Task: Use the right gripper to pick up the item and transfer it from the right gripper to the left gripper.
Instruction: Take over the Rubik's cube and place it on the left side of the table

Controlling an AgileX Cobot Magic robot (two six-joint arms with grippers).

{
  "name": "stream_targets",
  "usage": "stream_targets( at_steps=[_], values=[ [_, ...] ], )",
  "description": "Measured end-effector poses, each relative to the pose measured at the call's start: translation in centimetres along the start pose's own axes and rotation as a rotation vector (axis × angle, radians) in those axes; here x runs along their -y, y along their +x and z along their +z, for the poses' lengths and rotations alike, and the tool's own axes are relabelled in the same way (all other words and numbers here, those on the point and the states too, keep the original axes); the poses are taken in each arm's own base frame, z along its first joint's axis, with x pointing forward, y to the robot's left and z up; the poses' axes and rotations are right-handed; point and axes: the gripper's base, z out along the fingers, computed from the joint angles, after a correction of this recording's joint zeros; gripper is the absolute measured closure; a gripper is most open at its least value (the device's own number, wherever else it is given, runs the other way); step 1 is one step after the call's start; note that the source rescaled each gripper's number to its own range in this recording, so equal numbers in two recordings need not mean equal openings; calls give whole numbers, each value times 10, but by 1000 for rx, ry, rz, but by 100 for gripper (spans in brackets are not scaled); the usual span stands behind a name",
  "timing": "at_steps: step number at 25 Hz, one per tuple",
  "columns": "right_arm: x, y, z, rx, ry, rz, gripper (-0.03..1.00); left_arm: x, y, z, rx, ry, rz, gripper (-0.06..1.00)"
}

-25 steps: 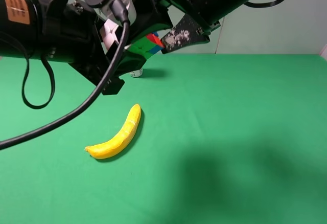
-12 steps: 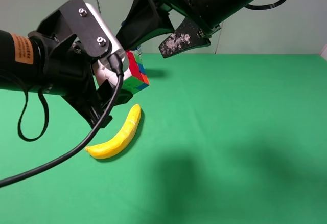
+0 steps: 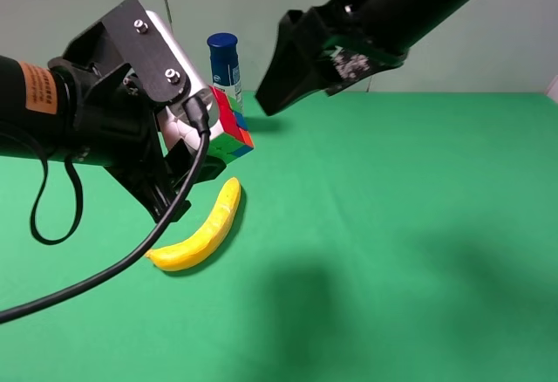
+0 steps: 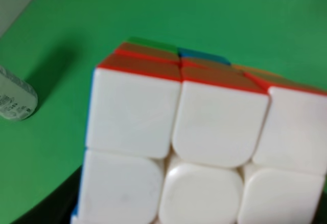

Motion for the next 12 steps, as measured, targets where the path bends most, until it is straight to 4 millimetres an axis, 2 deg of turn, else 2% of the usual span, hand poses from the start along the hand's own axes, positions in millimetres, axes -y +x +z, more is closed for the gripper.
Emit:
stream_targets(
  at_steps=[7, 12],
  values=[
    [10, 10, -34, -15, 250, -57, -3, 0, -2, 0, 17, -5, -1, 94],
    [10, 22, -60, -42, 350, -75, -3, 0, -2, 0, 17, -5, -1, 94]
  ],
)
